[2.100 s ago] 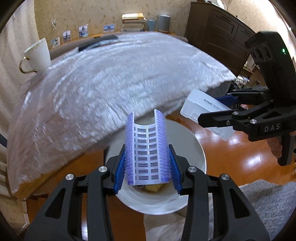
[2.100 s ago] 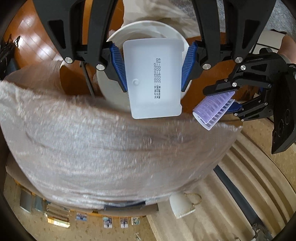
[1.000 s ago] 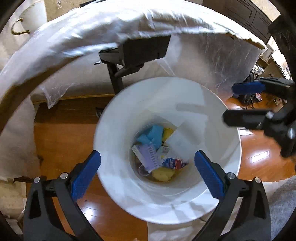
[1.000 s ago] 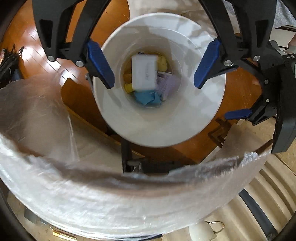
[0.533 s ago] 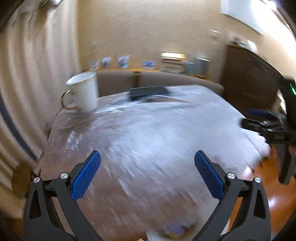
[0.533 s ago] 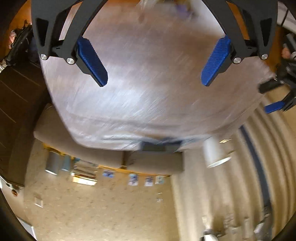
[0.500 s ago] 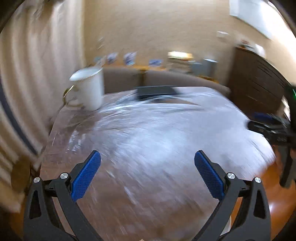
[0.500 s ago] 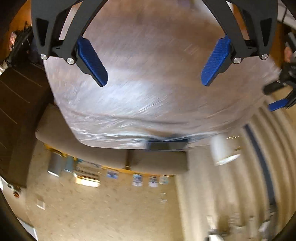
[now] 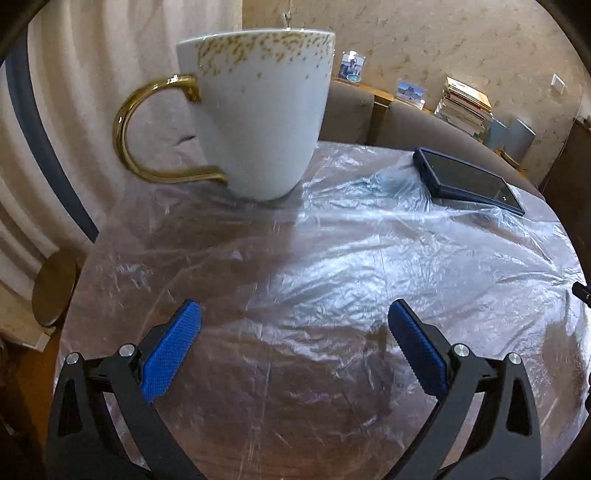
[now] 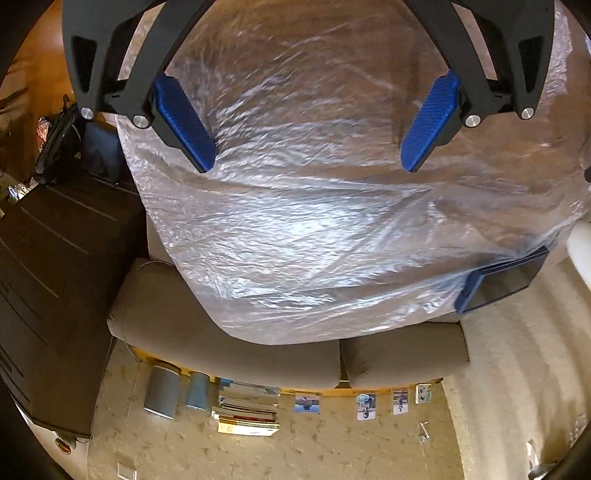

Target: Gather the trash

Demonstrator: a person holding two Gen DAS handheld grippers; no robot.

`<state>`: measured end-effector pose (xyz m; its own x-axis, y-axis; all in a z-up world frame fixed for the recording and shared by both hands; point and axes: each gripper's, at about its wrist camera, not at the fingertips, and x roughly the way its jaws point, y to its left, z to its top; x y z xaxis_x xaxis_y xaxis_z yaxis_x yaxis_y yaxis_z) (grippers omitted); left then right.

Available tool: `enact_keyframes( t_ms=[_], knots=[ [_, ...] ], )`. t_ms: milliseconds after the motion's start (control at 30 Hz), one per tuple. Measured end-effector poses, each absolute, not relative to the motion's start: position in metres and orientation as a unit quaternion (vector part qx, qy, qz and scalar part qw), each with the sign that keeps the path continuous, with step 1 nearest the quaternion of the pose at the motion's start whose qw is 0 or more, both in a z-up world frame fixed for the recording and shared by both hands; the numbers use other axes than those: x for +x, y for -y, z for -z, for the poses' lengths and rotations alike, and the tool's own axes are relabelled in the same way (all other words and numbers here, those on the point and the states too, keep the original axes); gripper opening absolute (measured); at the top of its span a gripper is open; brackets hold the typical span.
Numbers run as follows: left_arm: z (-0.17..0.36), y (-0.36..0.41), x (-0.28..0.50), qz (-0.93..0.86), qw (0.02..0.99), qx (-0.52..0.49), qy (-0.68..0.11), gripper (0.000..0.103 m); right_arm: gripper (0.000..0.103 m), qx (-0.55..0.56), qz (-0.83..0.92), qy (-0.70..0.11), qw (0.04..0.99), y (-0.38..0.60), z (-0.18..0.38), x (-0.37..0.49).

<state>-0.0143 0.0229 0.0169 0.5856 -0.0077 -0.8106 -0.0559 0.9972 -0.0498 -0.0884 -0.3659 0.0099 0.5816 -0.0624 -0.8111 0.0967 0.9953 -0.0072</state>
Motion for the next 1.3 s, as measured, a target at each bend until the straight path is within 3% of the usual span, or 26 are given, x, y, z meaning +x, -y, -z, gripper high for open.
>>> enact_keyframes(
  t_ms=[1300],
  knots=[
    [-0.0142, -0.0137, -0.0101, -0.031, 0.884, -0.018, -0.466, 0.102, 0.099, 0.011, 0.053, -0.459, 0.887, 0.36, -0.0118, -0.0851]
  ],
)
